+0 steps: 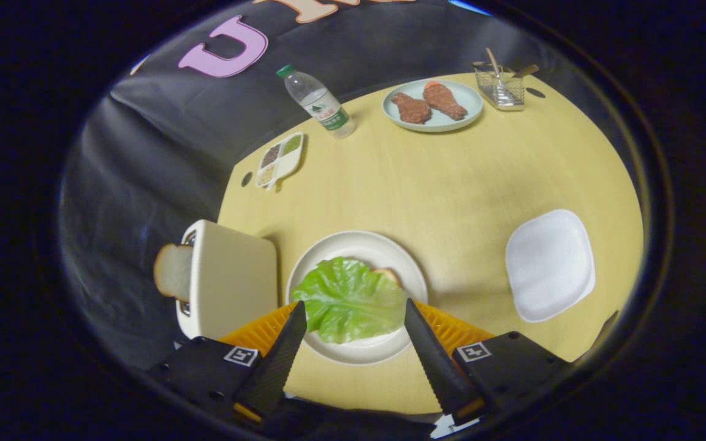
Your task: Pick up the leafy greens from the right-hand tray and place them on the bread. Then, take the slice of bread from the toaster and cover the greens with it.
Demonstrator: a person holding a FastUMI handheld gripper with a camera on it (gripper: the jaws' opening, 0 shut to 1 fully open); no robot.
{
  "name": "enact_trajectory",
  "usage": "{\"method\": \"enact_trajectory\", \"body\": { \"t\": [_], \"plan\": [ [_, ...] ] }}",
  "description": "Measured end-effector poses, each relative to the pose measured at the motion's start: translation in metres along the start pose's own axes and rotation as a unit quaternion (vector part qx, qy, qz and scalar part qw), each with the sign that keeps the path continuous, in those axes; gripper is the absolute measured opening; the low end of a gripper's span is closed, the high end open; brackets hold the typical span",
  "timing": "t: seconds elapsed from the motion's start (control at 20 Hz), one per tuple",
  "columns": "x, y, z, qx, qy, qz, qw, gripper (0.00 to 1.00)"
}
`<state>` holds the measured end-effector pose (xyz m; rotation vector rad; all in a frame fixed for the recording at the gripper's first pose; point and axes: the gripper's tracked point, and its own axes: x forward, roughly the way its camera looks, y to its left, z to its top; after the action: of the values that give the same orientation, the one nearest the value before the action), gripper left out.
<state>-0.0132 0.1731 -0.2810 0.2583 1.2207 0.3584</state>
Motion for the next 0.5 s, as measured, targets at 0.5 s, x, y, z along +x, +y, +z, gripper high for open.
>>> {"method": "enact_trajectory", "body": {
  "t": [0.5],
  "plan": [
    [-0.016,0.137,-0.056,-0.044,0.119,0.06,0.99,1.0]
  ]
}}
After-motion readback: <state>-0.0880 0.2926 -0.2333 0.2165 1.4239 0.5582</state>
